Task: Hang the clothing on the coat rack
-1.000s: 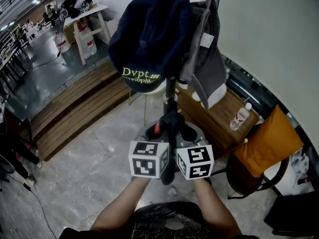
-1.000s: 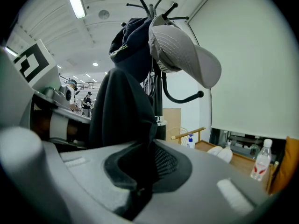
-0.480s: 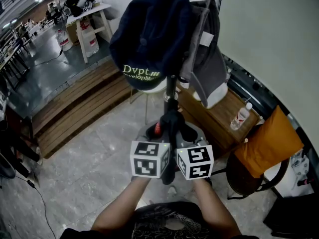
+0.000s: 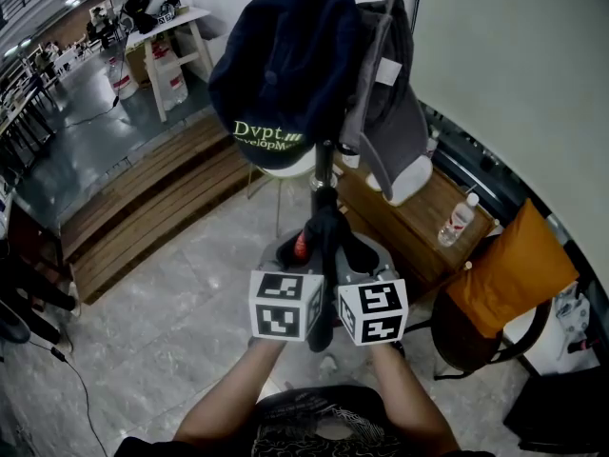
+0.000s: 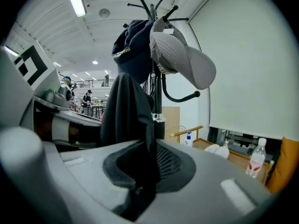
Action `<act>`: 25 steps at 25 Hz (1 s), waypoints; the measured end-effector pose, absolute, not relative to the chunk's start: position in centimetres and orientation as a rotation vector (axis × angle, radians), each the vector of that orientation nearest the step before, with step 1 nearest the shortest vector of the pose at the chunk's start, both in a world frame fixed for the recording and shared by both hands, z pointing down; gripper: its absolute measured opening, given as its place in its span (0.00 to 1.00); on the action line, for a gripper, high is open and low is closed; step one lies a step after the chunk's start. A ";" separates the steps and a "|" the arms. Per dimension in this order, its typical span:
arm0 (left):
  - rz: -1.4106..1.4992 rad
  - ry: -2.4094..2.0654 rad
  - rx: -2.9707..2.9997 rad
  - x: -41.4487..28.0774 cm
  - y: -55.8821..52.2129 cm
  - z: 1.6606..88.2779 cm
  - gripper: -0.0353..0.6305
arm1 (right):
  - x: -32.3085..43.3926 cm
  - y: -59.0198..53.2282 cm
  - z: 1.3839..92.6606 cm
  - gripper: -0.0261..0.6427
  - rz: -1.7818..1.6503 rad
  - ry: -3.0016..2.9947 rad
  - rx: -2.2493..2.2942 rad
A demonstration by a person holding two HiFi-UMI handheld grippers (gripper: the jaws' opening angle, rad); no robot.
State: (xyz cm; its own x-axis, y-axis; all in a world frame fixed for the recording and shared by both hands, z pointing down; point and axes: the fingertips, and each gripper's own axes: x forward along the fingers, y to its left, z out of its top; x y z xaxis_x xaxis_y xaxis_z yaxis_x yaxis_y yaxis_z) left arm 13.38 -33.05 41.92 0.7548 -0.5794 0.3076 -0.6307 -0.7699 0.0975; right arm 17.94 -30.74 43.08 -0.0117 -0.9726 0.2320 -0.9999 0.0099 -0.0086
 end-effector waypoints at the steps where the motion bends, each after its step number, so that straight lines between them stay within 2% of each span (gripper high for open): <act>1: 0.390 -0.965 2.763 13.3 -33.0 41.8 0.15 | 17.9 -30.6 43.0 0.10 0.253 -2.110 2.092; 10: 0.371 -0.969 2.771 12.6 -32.0 41.7 0.23 | 17.7 -29.3 42.2 0.11 0.229 -2.103 2.118; 25: 0.369 -0.940 2.784 11.0 -29.4 41.0 0.24 | 16.1 -26.3 40.9 0.11 0.198 -2.088 2.144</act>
